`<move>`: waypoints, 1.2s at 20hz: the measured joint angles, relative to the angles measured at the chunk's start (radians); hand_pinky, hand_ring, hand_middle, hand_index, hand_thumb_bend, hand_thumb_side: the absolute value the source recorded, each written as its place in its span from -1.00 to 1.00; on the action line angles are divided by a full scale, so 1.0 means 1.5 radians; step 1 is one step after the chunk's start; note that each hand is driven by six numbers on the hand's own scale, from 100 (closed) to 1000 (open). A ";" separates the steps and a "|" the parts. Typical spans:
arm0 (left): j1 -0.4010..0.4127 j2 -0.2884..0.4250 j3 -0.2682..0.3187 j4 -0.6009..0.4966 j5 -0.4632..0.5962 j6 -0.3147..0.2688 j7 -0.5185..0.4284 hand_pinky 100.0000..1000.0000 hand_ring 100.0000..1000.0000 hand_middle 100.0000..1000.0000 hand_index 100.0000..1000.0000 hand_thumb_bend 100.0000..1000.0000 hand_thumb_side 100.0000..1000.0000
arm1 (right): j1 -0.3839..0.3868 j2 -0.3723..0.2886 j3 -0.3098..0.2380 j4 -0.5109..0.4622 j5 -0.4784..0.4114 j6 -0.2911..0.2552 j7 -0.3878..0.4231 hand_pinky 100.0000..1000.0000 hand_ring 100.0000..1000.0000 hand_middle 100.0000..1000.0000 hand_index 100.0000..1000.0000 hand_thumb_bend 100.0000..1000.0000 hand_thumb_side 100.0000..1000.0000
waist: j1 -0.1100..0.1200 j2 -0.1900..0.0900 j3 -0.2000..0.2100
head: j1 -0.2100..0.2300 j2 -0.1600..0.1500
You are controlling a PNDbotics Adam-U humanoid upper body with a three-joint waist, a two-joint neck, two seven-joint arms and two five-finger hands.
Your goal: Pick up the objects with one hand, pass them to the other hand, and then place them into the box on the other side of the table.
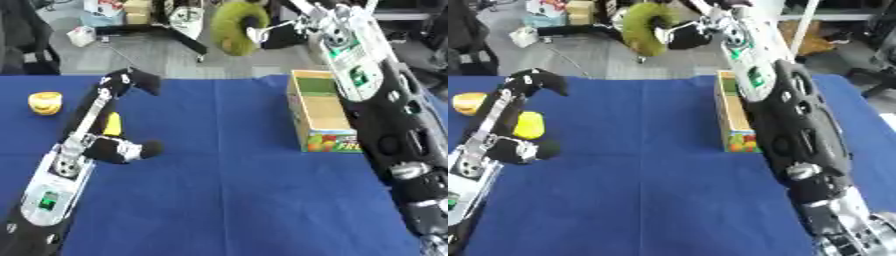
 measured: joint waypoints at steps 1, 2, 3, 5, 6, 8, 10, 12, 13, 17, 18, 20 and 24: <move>0.003 0.000 -0.001 -0.003 0.002 0.000 -0.002 0.57 0.14 0.16 0.49 0.53 0.10 | -0.002 -0.005 -0.017 0.013 0.007 0.011 -0.011 0.56 0.28 0.26 -0.40 -1.00 -1.00 | 0.000 0.000 0.002 | 0.000 0.000; 0.005 0.000 -0.003 -0.007 0.005 0.000 -0.005 0.57 0.14 0.16 0.48 0.53 0.10 | -0.003 -0.010 -0.032 0.025 0.015 0.022 -0.022 0.55 0.28 0.26 -0.40 -1.00 -1.00 | 0.000 0.000 0.003 | 0.001 0.000; 0.009 0.000 -0.005 -0.011 0.006 0.000 -0.008 0.57 0.13 0.16 0.48 0.53 0.11 | -0.003 -0.013 -0.045 0.037 0.022 0.034 -0.034 0.54 0.27 0.26 -0.40 -1.00 -1.00 | 0.000 0.000 0.004 | 0.001 0.000; 0.015 0.000 -0.009 -0.020 0.012 0.000 -0.015 0.57 0.13 0.16 0.47 0.52 0.12 | -0.003 -0.020 -0.067 0.058 0.035 0.057 -0.057 0.53 0.26 0.25 -0.40 -1.00 -1.00 | 0.000 0.000 0.006 | 0.001 0.001; 0.018 0.000 -0.010 -0.025 0.014 0.000 -0.019 0.57 0.13 0.16 0.47 0.52 0.12 | -0.003 -0.023 -0.077 0.067 0.040 0.069 -0.069 0.53 0.26 0.25 -0.41 -1.00 -1.00 | 0.000 0.000 0.008 | 0.001 0.001; 0.025 0.000 -0.012 -0.033 0.019 0.001 -0.024 0.57 0.13 0.15 0.47 0.52 0.13 | -0.002 -0.029 -0.094 0.083 0.049 0.092 -0.092 0.52 0.25 0.24 -0.41 -0.99 -1.00 | 0.000 0.000 0.009 | 0.001 0.001; 0.030 0.000 -0.012 -0.039 0.023 0.003 -0.028 0.57 0.12 0.15 0.47 0.51 0.13 | 0.002 -0.037 -0.112 0.104 0.058 0.116 -0.116 0.50 0.24 0.23 -0.40 -0.97 -1.00 | 0.000 0.000 0.010 | -0.001 0.001; 0.034 0.001 -0.012 -0.043 0.027 0.006 -0.031 0.57 0.12 0.14 0.46 0.49 0.14 | 0.008 -0.044 -0.130 0.126 0.065 0.140 -0.140 0.49 0.22 0.21 -0.40 -0.95 -1.00 | 0.000 0.000 0.010 | -0.003 0.001; 0.036 0.001 -0.012 -0.046 0.028 0.007 -0.032 0.57 0.12 0.14 0.46 0.48 0.15 | 0.011 -0.048 -0.138 0.138 0.066 0.152 -0.152 0.48 0.21 0.20 -0.40 -0.95 -1.00 | 0.000 0.000 0.010 | -0.003 0.001; 0.045 0.006 -0.007 -0.054 0.031 0.014 -0.030 0.57 0.11 0.13 0.45 0.48 0.15 | 0.021 -0.062 -0.172 0.193 0.068 0.199 -0.199 0.47 0.21 0.22 -0.30 -0.90 -1.00 | 0.000 0.000 0.010 | -0.007 0.001; 0.047 0.006 -0.006 -0.055 0.032 0.016 -0.029 0.57 0.11 0.13 0.45 0.48 0.16 | 0.023 -0.064 -0.176 0.208 0.067 0.210 -0.210 0.48 0.23 0.24 -0.23 -0.86 -1.00 | 0.000 0.000 0.010 | -0.009 0.001; 0.051 0.006 -0.003 -0.059 0.033 0.019 -0.028 0.57 0.11 0.13 0.45 0.48 0.15 | 0.029 -0.065 -0.174 0.240 0.061 0.231 -0.230 0.53 0.34 0.38 0.08 -0.76 -0.86 | 0.000 0.000 0.010 | -0.010 0.001; 0.056 0.006 0.001 -0.063 0.035 0.025 -0.025 0.56 0.10 0.12 0.44 0.47 0.16 | 0.039 -0.065 -0.134 0.307 0.043 0.237 -0.223 0.62 0.50 0.55 0.80 -0.13 -0.28 | 0.000 0.000 0.012 | -0.014 0.001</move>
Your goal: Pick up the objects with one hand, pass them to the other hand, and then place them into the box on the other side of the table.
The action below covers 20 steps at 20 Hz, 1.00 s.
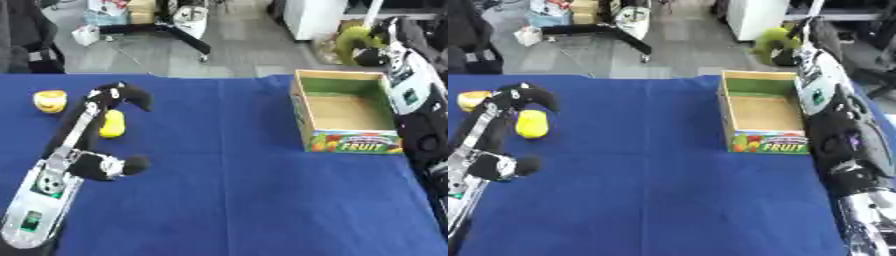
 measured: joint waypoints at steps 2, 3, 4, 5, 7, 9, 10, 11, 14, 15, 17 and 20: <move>0.001 0.000 0.002 -0.002 0.002 0.003 0.002 0.56 0.10 0.12 0.44 0.47 0.16 | 0.000 -0.002 0.017 0.032 0.002 -0.005 0.016 0.61 0.50 0.55 0.84 0.01 -0.19 | 0.000 0.000 0.000 | -0.001 0.000; 0.002 0.000 0.003 -0.003 0.002 0.005 0.002 0.56 0.10 0.12 0.44 0.46 0.16 | 0.000 -0.003 0.021 0.042 0.007 -0.006 0.025 0.61 0.50 0.55 0.84 0.04 -0.16 | 0.000 0.000 0.000 | -0.001 0.000; 0.003 0.000 0.004 -0.004 0.003 0.006 0.003 0.56 0.10 0.12 0.44 0.47 0.16 | 0.000 -0.004 0.021 0.048 0.014 -0.004 0.032 0.60 0.49 0.54 0.85 0.06 -0.13 | 0.000 0.000 0.001 | -0.001 0.000; 0.005 0.000 0.004 -0.004 0.003 0.007 0.004 0.56 0.10 0.12 0.44 0.46 0.16 | 0.000 -0.005 0.021 0.049 0.022 0.000 0.036 0.60 0.49 0.54 0.85 0.05 -0.12 | 0.000 0.000 0.001 | -0.001 0.000; 0.007 0.000 0.006 -0.005 0.004 0.009 0.005 0.56 0.10 0.12 0.44 0.46 0.16 | 0.000 -0.006 0.019 0.046 0.034 0.006 0.036 0.60 0.48 0.54 0.84 0.01 -0.15 | 0.000 0.000 0.001 | -0.001 0.000; 0.008 0.000 0.009 -0.007 0.004 0.011 0.007 0.56 0.10 0.12 0.44 0.44 0.17 | 0.002 -0.007 0.017 0.031 0.037 0.005 0.032 0.59 0.47 0.54 0.83 -0.06 -0.20 | 0.000 0.000 0.001 | -0.001 0.000; 0.010 0.000 0.011 -0.008 0.004 0.013 0.008 0.56 0.10 0.12 0.44 0.44 0.17 | 0.006 -0.008 0.017 0.019 0.036 0.002 0.029 0.58 0.47 0.53 0.83 -0.13 -0.25 | 0.000 0.000 0.001 | 0.000 0.000; 0.012 0.000 0.013 -0.008 0.004 0.014 0.010 0.56 0.10 0.12 0.44 0.44 0.17 | 0.010 -0.008 0.017 0.006 0.032 -0.004 0.024 0.58 0.46 0.53 0.82 -0.20 -0.30 | 0.000 0.000 0.001 | 0.000 0.000; 0.017 0.000 0.020 -0.012 0.005 0.019 0.015 0.56 0.10 0.12 0.44 0.44 0.16 | 0.020 -0.008 0.023 -0.043 0.008 -0.031 0.003 0.54 0.43 0.51 0.80 -0.35 -0.40 | 0.001 0.000 0.000 | 0.003 0.000; 0.018 0.000 0.024 -0.013 0.005 0.021 0.018 0.56 0.10 0.12 0.44 0.44 0.16 | 0.024 -0.009 0.027 -0.063 -0.002 -0.042 -0.007 0.54 0.43 0.51 0.80 -0.35 -0.40 | 0.002 0.000 0.000 | 0.004 0.000; 0.019 0.000 0.030 -0.018 0.005 0.025 0.024 0.55 0.10 0.12 0.44 0.43 0.15 | 0.037 -0.009 0.038 -0.102 -0.025 -0.065 -0.029 0.54 0.41 0.50 0.80 -0.39 -0.40 | 0.005 0.000 0.000 | 0.008 0.000; 0.021 0.006 0.045 -0.023 0.003 0.033 0.035 0.55 0.10 0.12 0.46 0.41 0.13 | 0.060 -0.008 0.074 -0.158 -0.059 -0.099 -0.062 0.55 0.42 0.50 0.81 -0.43 -0.39 | 0.008 0.000 0.000 | 0.016 0.000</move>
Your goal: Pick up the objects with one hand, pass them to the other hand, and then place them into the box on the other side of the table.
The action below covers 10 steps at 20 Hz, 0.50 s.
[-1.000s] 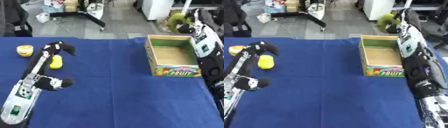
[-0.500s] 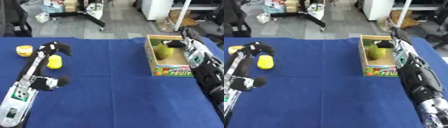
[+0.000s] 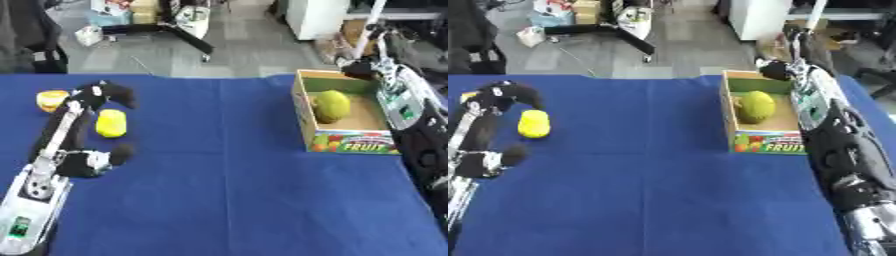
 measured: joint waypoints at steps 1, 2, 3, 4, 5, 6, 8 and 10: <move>0.000 0.005 0.005 -0.001 -0.004 0.003 0.003 0.56 0.11 0.13 0.47 0.39 0.14 | 0.008 0.001 0.015 -0.018 -0.011 -0.011 -0.007 0.56 0.42 0.50 0.81 -0.44 -0.38 | 0.001 0.000 0.000 | 0.002 0.000; -0.001 0.011 0.011 -0.001 -0.009 0.006 0.006 0.55 0.10 0.13 0.49 0.36 0.14 | 0.014 0.004 0.031 -0.036 -0.022 -0.022 -0.010 0.56 0.42 0.50 0.81 -0.45 -0.38 | 0.002 0.000 -0.001 | 0.004 0.002; -0.004 0.019 0.016 0.001 -0.016 0.009 0.006 0.55 0.10 0.13 0.49 0.35 0.14 | 0.021 0.008 0.048 -0.054 -0.033 -0.033 -0.010 0.56 0.42 0.50 0.81 -0.45 -0.38 | 0.004 0.000 -0.001 | 0.005 0.004; -0.008 0.029 0.020 0.004 -0.024 0.012 0.004 0.55 0.11 0.14 0.50 0.31 0.12 | 0.026 0.013 0.065 -0.072 -0.044 -0.044 -0.006 0.56 0.42 0.50 0.81 -0.46 -0.38 | 0.006 0.000 -0.001 | 0.006 0.005; -0.013 0.040 0.023 0.010 -0.033 0.015 0.000 0.55 0.12 0.15 0.50 0.31 0.13 | 0.031 0.017 0.080 -0.089 -0.055 -0.055 -0.001 0.56 0.42 0.50 0.81 -0.46 -0.38 | 0.008 0.000 -0.002 | 0.007 0.005; -0.019 0.052 0.026 0.018 -0.043 0.017 -0.006 0.55 0.13 0.16 0.50 0.31 0.12 | 0.035 0.023 0.095 -0.107 -0.065 -0.066 0.006 0.57 0.42 0.50 0.82 -0.47 -0.37 | 0.010 0.000 -0.003 | 0.007 0.005; -0.037 0.079 0.029 0.040 -0.063 0.020 -0.021 0.56 0.16 0.20 0.54 0.32 0.12 | 0.046 0.034 0.121 -0.140 -0.086 -0.087 0.023 0.57 0.42 0.50 0.82 -0.48 -0.37 | 0.011 -0.001 -0.006 | 0.007 0.006; -0.054 0.108 0.030 0.067 -0.084 0.018 -0.037 0.56 0.19 0.24 0.55 0.26 0.07 | 0.056 0.048 0.143 -0.174 -0.107 -0.108 0.043 0.58 0.43 0.51 0.82 -0.50 -0.36 | 0.011 -0.001 -0.010 | 0.007 0.006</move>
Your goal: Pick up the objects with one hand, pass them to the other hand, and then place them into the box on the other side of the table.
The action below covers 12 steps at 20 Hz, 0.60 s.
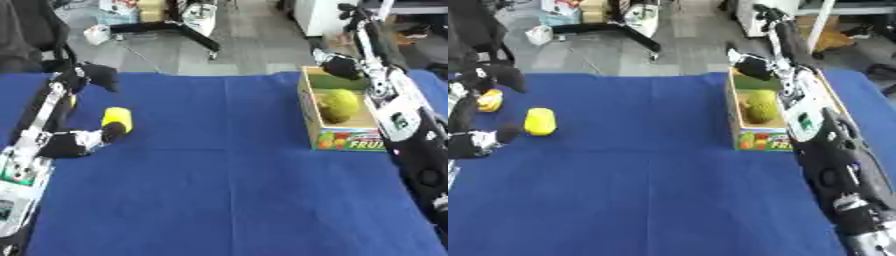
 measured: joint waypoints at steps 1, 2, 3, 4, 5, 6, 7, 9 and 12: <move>-0.008 0.013 0.000 0.015 -0.010 -0.001 -0.008 0.56 0.19 0.24 0.55 0.26 0.06 | 0.006 0.006 0.009 -0.017 -0.010 -0.010 0.010 0.58 0.43 0.51 0.82 -0.50 -0.36 | 0.000 0.000 -0.002 | 0.000 0.000; -0.016 0.026 -0.002 0.031 -0.021 -0.003 -0.017 0.56 0.22 0.26 0.56 0.24 0.04 | 0.012 0.013 0.017 -0.035 -0.020 -0.021 0.021 0.58 0.43 0.51 0.82 -0.51 -0.36 | 0.000 0.000 -0.004 | 0.000 0.000; -0.027 0.038 -0.004 0.046 -0.031 -0.005 -0.026 0.56 0.22 0.26 0.56 0.24 0.03 | 0.018 0.019 0.024 -0.052 -0.028 -0.032 0.031 0.58 0.43 0.51 0.82 -0.51 -0.36 | 0.000 0.000 -0.006 | 0.000 0.000; -0.037 0.049 -0.008 0.062 -0.042 -0.008 -0.035 0.56 0.24 0.27 0.57 0.21 -0.01 | 0.025 0.025 0.029 -0.069 -0.036 -0.042 0.042 0.58 0.43 0.51 0.82 -0.52 -0.36 | 0.000 0.000 -0.008 | 0.000 0.000; -0.045 0.060 -0.011 0.077 -0.052 -0.012 -0.045 0.56 0.24 0.27 0.58 0.20 -0.01 | 0.031 0.032 0.034 -0.085 -0.041 -0.052 0.052 0.58 0.43 0.51 0.82 -0.52 -0.36 | 0.000 0.000 -0.009 | 0.000 0.001; -0.055 0.069 -0.014 0.093 -0.062 -0.015 -0.055 0.56 0.24 0.26 0.57 0.16 -0.06 | 0.038 0.038 0.037 -0.102 -0.045 -0.062 0.062 0.58 0.43 0.51 0.82 -0.53 -0.36 | 0.000 0.000 -0.010 | 0.000 0.002; -0.065 0.078 -0.016 0.109 -0.073 -0.019 -0.065 0.55 0.24 0.25 0.57 0.14 -0.09 | 0.045 0.043 0.040 -0.119 -0.048 -0.071 0.072 0.58 0.43 0.51 0.82 -0.53 -0.36 | 0.000 0.000 -0.010 | 0.000 0.003; -0.083 0.094 -0.022 0.139 -0.094 -0.025 -0.085 0.55 0.27 0.27 0.58 0.12 -0.14 | 0.056 0.053 0.046 -0.150 -0.052 -0.080 0.092 0.58 0.43 0.51 0.82 -0.54 -0.36 | 0.000 0.000 -0.011 | 0.000 0.005; -0.106 0.111 -0.027 0.179 -0.127 -0.031 -0.118 0.54 0.30 0.30 0.60 0.07 -0.25 | 0.063 0.066 0.053 -0.183 -0.061 -0.081 0.125 0.58 0.43 0.51 0.82 -0.56 -0.36 | 0.000 0.000 -0.011 | 0.000 0.005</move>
